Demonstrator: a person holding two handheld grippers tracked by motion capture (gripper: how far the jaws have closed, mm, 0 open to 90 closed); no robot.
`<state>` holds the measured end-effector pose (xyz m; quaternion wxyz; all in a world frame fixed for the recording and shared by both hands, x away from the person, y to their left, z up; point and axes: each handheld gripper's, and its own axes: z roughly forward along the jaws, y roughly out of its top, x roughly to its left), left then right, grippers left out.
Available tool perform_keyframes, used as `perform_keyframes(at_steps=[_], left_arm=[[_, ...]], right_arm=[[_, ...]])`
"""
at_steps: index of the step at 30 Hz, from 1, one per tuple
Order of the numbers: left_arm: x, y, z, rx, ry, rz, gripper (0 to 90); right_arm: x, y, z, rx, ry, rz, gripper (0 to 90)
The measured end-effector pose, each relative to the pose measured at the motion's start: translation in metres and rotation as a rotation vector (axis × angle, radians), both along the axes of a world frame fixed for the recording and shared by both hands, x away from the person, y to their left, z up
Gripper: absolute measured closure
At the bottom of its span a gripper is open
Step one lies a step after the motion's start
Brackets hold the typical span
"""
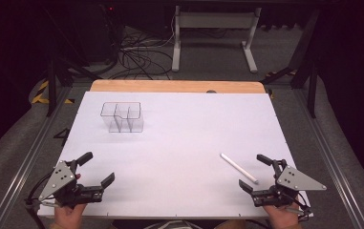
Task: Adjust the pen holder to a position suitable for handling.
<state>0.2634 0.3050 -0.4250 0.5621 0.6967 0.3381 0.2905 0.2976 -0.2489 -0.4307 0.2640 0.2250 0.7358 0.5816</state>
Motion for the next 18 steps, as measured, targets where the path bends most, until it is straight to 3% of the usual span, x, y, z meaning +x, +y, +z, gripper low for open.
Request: perform_keyframes(at_steps=[5, 10, 18], left_arm=[[0.0003, -0.0019, 0.0003, 0.028, -0.006, -0.003, 1.9], [0.0014, -0.0043, 0.0002, 0.027, 0.002, 0.008, 2.8], [0.0026, -0.0033, 0.003, 0.047, 0.013, -0.021, 3.2]], right_arm=[[-0.0003, 0.0006, -0.0006, -0.003, 0.002, 0.002, 2.8], [0.0012, -0.0002, -0.002, -0.004, 0.007, 0.001, 3.2], [0.0011, 0.002, -0.003, -0.006, 0.016, 0.012, 4.3]])
